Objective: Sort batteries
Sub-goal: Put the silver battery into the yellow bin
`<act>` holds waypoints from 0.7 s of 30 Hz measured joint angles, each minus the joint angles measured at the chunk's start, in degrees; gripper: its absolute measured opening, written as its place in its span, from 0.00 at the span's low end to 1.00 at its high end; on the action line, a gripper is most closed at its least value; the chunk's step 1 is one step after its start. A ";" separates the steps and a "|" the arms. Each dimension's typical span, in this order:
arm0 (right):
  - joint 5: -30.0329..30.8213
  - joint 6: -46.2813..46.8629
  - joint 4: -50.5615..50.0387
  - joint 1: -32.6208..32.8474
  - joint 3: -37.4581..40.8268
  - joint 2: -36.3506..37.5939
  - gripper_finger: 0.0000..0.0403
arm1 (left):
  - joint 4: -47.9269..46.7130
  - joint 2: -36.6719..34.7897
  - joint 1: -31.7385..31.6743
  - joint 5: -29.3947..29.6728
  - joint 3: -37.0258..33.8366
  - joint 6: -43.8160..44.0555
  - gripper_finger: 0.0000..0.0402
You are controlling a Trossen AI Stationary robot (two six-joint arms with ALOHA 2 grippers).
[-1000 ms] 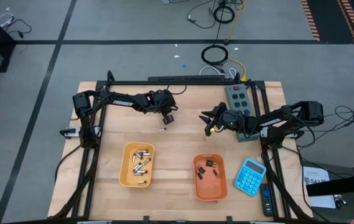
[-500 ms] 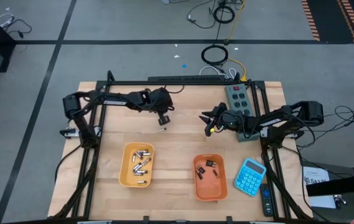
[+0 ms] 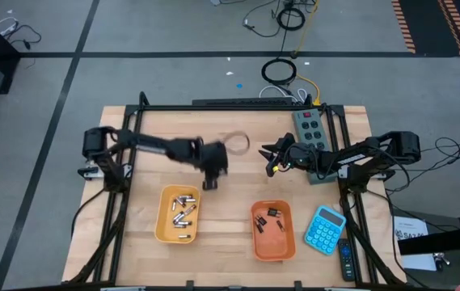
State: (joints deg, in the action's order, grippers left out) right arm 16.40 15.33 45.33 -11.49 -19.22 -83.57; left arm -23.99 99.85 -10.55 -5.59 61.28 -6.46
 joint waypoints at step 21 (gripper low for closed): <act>-0.04 0.44 -0.12 0.02 0.00 0.00 0.26 | 7.14 5.49 5.80 15.30 0.04 -5.95 0.63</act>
State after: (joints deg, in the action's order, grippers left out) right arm 16.36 15.77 45.21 -11.47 -19.22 -83.57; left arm -16.85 105.34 -4.75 9.71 61.32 -12.40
